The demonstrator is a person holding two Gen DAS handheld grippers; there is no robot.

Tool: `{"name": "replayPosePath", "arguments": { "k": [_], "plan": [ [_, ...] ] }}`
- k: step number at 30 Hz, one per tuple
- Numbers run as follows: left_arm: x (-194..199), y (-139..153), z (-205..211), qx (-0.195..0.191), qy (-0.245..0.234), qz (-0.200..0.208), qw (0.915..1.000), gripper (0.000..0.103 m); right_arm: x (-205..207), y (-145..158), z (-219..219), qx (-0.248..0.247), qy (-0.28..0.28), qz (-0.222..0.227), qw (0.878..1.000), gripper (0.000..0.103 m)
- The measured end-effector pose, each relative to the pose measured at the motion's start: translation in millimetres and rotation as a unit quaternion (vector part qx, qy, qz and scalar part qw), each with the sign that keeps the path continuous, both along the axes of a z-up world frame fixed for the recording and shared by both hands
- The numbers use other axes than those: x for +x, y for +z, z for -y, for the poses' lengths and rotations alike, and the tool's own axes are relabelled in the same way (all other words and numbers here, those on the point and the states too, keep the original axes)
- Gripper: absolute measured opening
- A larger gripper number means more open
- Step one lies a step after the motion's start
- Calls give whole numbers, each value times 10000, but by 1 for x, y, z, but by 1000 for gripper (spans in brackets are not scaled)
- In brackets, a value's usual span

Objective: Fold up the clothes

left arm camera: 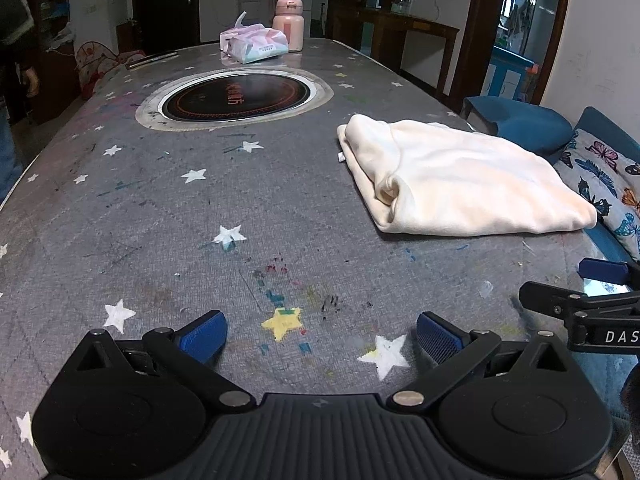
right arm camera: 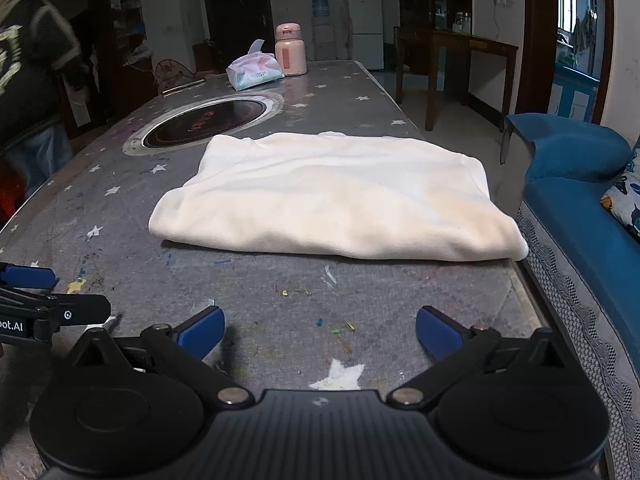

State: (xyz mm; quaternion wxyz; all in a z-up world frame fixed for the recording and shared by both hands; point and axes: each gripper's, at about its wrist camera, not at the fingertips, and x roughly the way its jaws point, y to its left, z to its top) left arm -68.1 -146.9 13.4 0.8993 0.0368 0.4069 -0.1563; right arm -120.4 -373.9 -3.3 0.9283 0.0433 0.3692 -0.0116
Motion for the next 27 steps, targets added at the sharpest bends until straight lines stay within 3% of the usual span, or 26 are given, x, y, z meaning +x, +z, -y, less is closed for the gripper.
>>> {"name": "replayPosePath", "arguments": {
  "k": [13, 27],
  "plan": [
    [-4, -4, 7, 279, -66, 93, 9995, 103, 0, -5, -10, -279, -26, -6, 9996, 103],
    [-3, 2, 17, 213, -130, 77, 9997, 103, 3, -4, -2, -223, -204, 24, 9995, 103]
  ]
}}
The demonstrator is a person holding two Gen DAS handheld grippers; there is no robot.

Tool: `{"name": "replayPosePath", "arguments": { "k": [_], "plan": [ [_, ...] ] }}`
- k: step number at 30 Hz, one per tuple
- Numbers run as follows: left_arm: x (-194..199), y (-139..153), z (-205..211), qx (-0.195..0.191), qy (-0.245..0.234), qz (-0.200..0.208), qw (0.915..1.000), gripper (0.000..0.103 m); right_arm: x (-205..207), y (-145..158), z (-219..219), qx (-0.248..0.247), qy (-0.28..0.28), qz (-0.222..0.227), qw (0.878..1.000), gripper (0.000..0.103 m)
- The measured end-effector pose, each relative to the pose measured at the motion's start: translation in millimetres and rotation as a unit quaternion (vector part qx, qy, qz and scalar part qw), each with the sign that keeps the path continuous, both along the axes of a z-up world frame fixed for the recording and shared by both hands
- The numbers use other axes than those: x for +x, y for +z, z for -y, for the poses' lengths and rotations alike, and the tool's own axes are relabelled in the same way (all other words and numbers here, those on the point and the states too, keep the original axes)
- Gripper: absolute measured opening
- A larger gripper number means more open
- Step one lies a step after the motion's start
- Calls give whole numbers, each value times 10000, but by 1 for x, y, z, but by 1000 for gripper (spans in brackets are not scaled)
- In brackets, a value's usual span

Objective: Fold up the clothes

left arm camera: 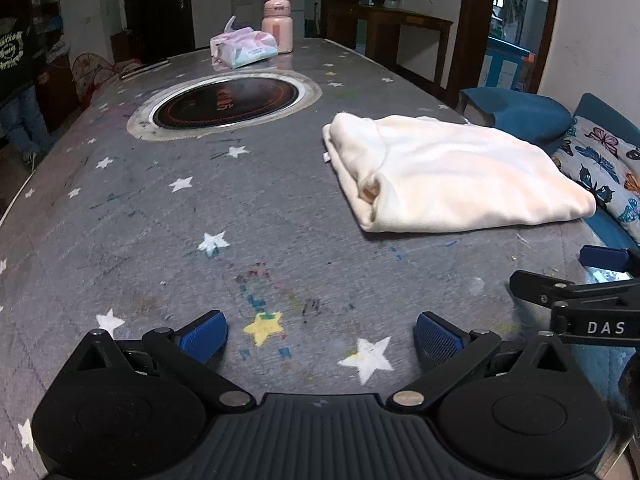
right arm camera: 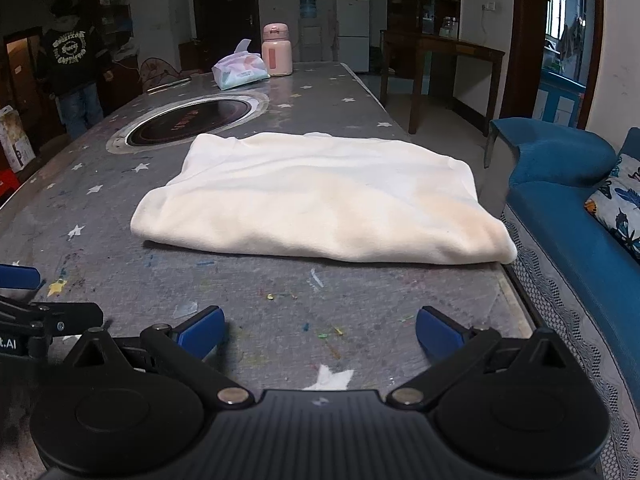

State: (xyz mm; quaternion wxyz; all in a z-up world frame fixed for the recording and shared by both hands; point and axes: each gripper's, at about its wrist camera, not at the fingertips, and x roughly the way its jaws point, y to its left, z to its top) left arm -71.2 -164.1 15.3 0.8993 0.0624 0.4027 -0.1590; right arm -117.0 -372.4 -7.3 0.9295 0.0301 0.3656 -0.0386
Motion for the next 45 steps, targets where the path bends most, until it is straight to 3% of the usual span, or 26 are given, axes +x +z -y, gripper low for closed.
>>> {"name": "replayPosePath", "arguments": {
  "k": [22, 45],
  "plan": [
    [10, -2, 20, 187, -99, 187, 9996, 103, 16, -1, 7, 23, -187, 33, 9998, 103],
    [8, 8, 30, -26, -153, 413, 9990, 103, 10, 0, 10, 86, -200, 69, 9997, 103]
  ]
}}
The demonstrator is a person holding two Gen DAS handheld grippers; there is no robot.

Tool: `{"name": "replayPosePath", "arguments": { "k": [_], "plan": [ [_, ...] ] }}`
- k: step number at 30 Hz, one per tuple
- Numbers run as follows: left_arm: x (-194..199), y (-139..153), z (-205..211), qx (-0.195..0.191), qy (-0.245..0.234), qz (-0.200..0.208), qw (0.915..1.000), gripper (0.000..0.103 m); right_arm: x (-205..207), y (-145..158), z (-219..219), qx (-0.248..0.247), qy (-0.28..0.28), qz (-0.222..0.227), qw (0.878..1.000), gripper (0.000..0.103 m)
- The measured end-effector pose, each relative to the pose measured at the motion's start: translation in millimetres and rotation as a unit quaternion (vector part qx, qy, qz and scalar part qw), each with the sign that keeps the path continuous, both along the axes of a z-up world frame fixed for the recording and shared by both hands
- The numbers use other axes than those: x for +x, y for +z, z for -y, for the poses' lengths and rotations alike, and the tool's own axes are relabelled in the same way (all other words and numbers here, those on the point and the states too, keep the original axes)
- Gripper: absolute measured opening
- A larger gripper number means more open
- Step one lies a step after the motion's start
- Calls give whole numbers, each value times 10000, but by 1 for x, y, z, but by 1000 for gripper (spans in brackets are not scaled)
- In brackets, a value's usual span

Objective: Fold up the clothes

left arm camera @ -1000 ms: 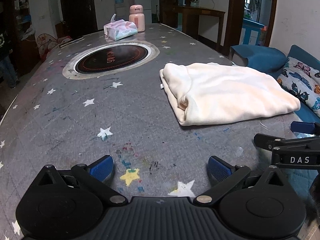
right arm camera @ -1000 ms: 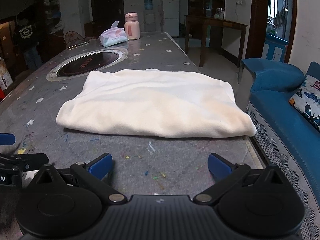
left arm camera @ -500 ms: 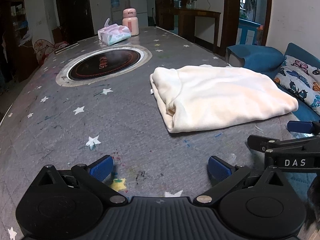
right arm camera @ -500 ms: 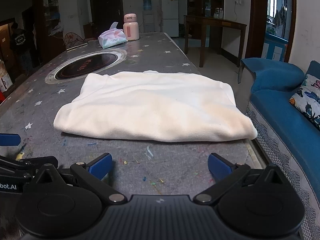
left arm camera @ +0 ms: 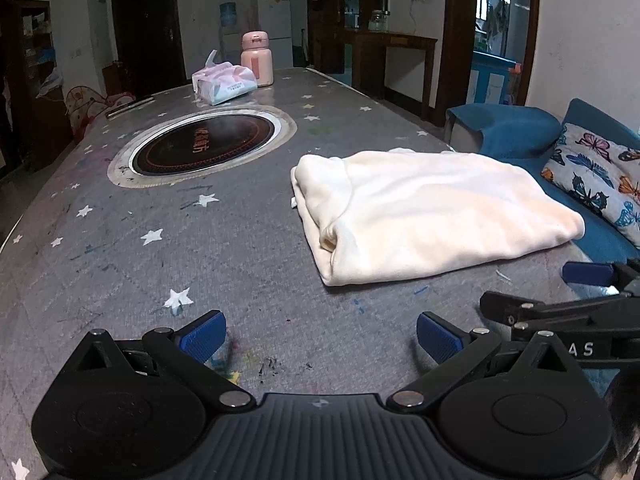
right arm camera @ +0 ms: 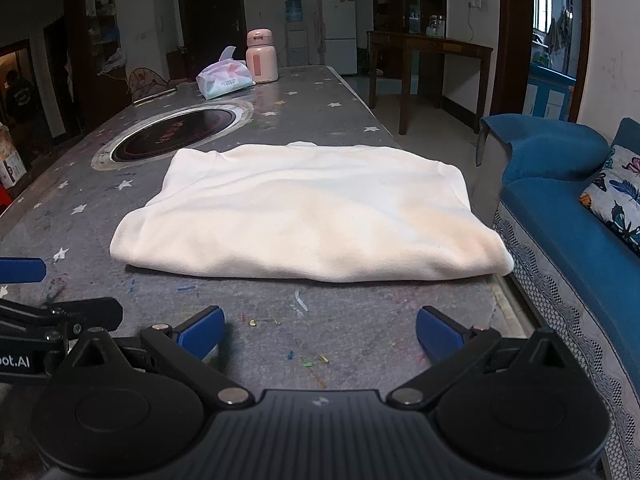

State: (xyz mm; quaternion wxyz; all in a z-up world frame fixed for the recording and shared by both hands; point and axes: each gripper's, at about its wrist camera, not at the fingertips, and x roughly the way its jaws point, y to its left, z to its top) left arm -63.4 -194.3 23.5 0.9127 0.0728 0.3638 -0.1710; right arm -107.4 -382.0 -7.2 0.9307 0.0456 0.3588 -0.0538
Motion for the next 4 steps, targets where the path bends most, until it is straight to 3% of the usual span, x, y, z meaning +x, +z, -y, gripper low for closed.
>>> {"name": "replayPosePath", "arguments": {
  "k": [4],
  "plan": [
    [1, -4, 1, 18, 19, -43, 10000, 103, -3, -1, -1, -50, -10, 26, 10000, 103]
  ]
}}
